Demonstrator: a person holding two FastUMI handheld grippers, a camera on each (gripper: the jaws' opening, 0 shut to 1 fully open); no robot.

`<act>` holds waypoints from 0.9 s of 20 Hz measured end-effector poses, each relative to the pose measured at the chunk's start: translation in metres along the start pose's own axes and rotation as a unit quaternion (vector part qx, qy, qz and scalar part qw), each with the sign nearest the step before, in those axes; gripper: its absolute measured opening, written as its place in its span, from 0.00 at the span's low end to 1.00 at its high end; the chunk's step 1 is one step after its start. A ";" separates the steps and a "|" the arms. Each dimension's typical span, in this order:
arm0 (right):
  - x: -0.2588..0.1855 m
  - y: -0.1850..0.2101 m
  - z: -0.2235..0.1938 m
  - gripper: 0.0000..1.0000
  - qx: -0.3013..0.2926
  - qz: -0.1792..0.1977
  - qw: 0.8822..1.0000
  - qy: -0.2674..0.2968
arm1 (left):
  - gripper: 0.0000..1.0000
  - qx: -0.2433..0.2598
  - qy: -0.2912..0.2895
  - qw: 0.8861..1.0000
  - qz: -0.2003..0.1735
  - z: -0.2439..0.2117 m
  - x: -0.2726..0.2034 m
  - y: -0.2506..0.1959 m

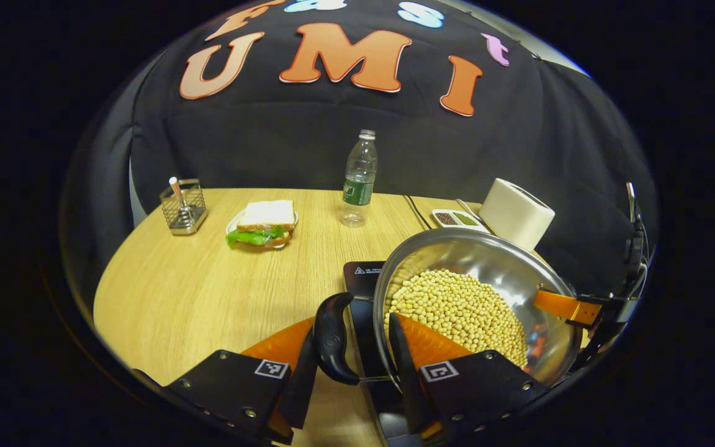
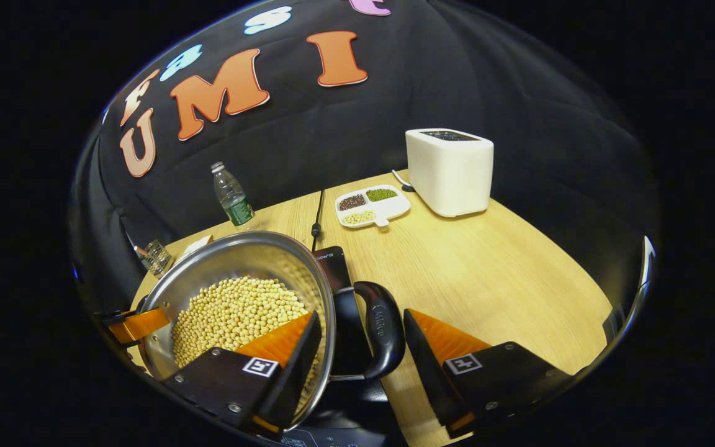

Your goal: First push the handle of the pot to place it horizontally, then grasp the pot with both hands and set it on the induction cooktop.

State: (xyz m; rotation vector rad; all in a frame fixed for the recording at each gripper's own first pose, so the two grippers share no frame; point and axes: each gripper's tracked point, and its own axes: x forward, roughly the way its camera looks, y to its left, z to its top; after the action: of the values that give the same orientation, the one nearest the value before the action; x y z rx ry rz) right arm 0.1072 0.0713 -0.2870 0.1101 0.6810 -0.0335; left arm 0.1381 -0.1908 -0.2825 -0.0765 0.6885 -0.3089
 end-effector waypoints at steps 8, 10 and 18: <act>-0.058 -0.008 0.069 0.95 -0.014 -0.011 0.996 -0.087 | 0.90 -0.004 -0.079 0.996 0.042 0.068 -0.069 0.026; -0.082 -0.007 0.090 0.95 -0.024 -0.007 0.993 -0.115 | 0.90 0.008 -0.114 0.991 0.072 0.094 -0.097 0.042; -0.197 0.004 0.174 0.95 -0.051 0.028 0.973 -0.222 | 0.90 0.013 -0.234 0.964 0.129 0.185 -0.229 0.076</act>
State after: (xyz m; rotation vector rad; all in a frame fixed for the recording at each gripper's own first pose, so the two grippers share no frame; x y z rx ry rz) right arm 0.0632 0.0550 -0.0282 0.0195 0.2315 0.0307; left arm 0.1077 -0.0548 -0.0125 -0.0315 0.2192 -0.0423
